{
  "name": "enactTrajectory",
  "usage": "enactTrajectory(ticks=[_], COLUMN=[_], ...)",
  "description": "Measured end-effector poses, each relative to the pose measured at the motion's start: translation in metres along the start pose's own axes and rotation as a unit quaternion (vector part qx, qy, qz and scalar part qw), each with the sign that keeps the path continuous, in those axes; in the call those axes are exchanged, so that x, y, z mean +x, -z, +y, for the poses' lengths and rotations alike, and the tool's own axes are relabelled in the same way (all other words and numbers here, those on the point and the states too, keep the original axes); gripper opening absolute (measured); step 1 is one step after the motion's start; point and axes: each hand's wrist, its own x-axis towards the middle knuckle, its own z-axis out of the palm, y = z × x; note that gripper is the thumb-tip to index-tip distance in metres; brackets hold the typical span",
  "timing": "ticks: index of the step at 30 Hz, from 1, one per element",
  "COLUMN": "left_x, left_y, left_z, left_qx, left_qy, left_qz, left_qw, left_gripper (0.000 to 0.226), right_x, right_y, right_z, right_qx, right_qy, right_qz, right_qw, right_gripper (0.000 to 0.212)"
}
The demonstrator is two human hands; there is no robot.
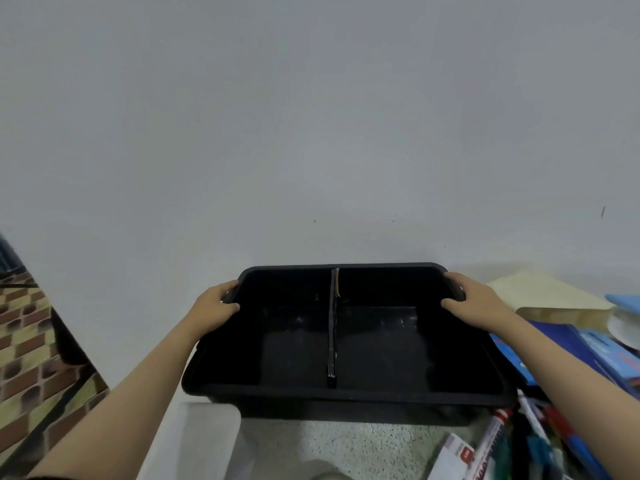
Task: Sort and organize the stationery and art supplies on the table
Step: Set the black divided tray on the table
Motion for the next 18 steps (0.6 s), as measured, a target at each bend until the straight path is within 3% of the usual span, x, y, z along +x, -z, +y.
enactTrajectory(ticks=[7,18], left_x=[-0.024,-0.052], left_y=[0.014,0.002], left_z=[-0.007,0.004], left_qx=[-0.014,0.032], left_qy=[0.044,0.013], left_qz=[-0.044,-0.029], left_qw=[0.998,0.999], left_gripper=[0.053,0.042], right_x=[-0.042,-0.051], right_y=[0.009,0.003], right_z=[0.005,0.014], right_qx=[-0.048,-0.04], right_qy=[0.019,0.039], right_qz=[-0.013,0.011], right_qw=[0.999,0.998], right_gripper=[0.054,0.055])
